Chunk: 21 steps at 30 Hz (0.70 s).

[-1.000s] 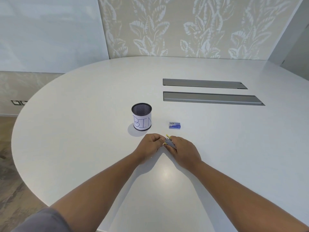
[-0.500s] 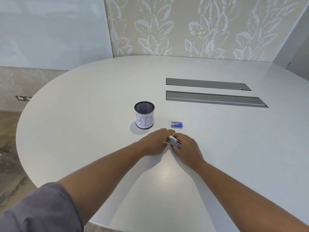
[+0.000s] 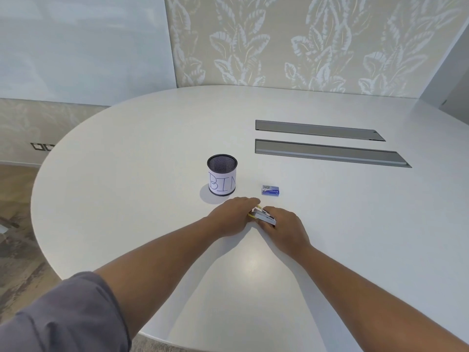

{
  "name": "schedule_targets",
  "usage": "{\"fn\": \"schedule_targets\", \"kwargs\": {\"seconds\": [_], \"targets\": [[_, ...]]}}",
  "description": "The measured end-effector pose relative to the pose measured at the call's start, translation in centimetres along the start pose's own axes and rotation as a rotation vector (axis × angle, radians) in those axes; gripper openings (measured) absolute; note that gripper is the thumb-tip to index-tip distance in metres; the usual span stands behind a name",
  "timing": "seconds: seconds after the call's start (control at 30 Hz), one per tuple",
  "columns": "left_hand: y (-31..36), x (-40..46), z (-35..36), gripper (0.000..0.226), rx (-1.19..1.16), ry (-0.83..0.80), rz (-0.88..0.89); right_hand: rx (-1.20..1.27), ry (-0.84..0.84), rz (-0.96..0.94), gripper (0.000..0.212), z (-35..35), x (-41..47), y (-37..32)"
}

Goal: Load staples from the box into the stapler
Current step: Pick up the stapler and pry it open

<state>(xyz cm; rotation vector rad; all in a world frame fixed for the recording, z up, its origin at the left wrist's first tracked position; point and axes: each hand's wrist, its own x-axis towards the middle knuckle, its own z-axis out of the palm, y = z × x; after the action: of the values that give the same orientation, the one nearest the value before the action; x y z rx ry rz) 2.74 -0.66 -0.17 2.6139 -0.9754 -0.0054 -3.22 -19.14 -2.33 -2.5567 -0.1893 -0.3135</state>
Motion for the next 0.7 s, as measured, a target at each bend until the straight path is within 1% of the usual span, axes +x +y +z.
{"fn": "schedule_targets", "kwargs": {"seconds": [0.03,0.1,0.2,0.3,0.33,0.37,0.4,0.47,0.5,0.53,0.57,0.6,0.63,0.67,0.7], "targets": [[0.0,0.0,0.0,0.026,0.002,-0.006,0.001,0.002,-0.001,0.0,0.02,0.0,0.0,0.0],[0.0,0.1,-0.1,0.016,0.017,-0.016,0.023,-0.004,-0.002,-0.008,0.02,0.0,0.0,0.0],[0.2,0.1,-0.2,0.02,0.005,-0.029,0.025,0.014,0.007,-0.001,0.019,0.0,-0.1,0.0],[0.1,0.3,-0.5,0.014,-0.003,-0.063,0.02,0.021,0.002,0.003,0.019,-0.1,-0.1,0.0],[0.1,0.4,-0.6,0.016,-0.025,-0.063,0.012,0.022,0.003,0.005,0.018,0.0,-0.1,-0.1],[0.1,0.5,-0.7,0.023,-0.075,-0.051,-0.011,0.026,0.01,0.008,0.018,0.0,-0.1,0.0],[0.2,0.4,-0.6,0.036,-0.161,-0.031,-0.056,0.032,0.017,0.009,0.019,0.0,-0.1,0.0],[0.5,0.2,-0.3,0.063,-0.429,-0.002,-0.202,0.036,0.024,0.013,0.027,-0.1,-0.1,0.0],[0.6,0.0,-0.2,0.068,-0.589,0.002,-0.285,0.031,0.032,0.013,0.031,-0.1,-0.1,0.0],[0.5,-0.2,0.0,0.065,-0.747,0.007,-0.35,0.021,0.047,0.01,0.034,0.0,-0.1,0.1],[0.2,-0.3,0.1,0.053,-0.882,0.009,-0.395,0.008,0.066,0.01,0.035,0.1,-0.1,0.0],[0.0,-0.5,0.1,0.038,-0.967,0.011,-0.415,-0.002,0.086,0.013,0.035,0.1,-0.2,0.0],[-0.1,-0.8,0.1,0.025,-0.997,0.02,-0.415,-0.007,0.1,0.024,0.034,0.2,-0.2,-0.1],[-0.1,-1.0,0.3,0.019,-0.991,0.031,-0.403,-0.011,0.107,0.038,0.031,0.3,-0.2,-0.2],[-0.1,-1.3,0.5,0.017,-0.972,0.041,-0.386,-0.018,0.106,0.052,0.028,0.3,-0.2,-0.3]]}}
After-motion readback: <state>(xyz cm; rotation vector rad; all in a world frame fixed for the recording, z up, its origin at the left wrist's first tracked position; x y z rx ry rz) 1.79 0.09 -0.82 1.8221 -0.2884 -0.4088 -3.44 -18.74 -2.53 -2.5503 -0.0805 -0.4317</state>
